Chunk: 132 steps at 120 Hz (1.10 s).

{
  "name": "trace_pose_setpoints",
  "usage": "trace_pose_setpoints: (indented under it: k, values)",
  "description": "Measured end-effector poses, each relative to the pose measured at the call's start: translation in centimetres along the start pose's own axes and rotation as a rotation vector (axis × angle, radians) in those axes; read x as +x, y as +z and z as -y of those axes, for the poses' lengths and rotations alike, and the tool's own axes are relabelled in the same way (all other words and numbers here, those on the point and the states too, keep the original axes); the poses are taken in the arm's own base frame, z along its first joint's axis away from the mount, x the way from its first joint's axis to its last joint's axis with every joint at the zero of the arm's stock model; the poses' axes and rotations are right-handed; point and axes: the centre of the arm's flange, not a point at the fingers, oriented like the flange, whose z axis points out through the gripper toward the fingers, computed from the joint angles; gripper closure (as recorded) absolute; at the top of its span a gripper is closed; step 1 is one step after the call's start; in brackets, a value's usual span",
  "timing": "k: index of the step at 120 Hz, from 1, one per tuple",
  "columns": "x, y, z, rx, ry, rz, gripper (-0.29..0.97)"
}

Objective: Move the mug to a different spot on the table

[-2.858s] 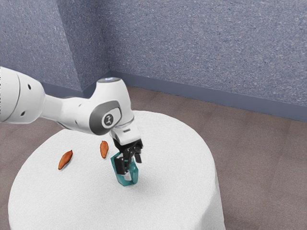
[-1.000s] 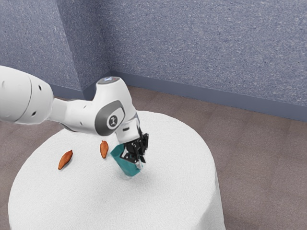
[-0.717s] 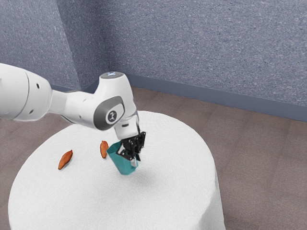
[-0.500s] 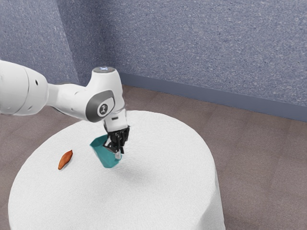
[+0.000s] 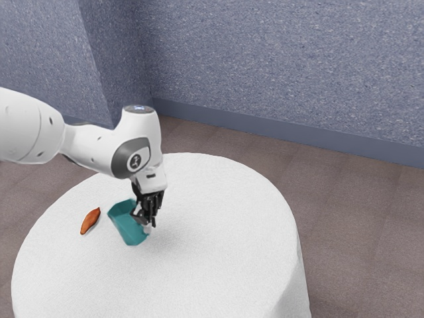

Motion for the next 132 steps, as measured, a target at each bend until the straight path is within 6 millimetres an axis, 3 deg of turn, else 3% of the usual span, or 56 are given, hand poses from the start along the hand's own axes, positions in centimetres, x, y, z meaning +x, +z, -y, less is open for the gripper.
trace_pose_setpoints:
  k: [33, 60, 73, 92, 104, 117, 121, 132]
  values:
    - [1.8, 0.5, -0.6, -0.002, -0.003, 0.008, 0.73]
    - [2.3, 0.8, -0.8, -0.017, -0.013, 0.011, 0.28]
    - [2.7, 0.6, -1.0, -0.019, -0.012, 0.011, 0.17]
    - [5.7, -0.4, -1.5, -0.004, 0.034, 0.01, 0.08]
    - [11.1, -3.0, -2.7, 0.047, 0.127, -0.002, 0.05]
    - [17.6, -7.1, -5.6, 0.105, 0.199, -0.039, 0.03]
    - [18.7, -9.1, -6.3, 0.112, 0.176, -0.055, 0.03]
    - [21.1, -17.7, -9.4, 0.138, 0.088, -0.101, 0.02]
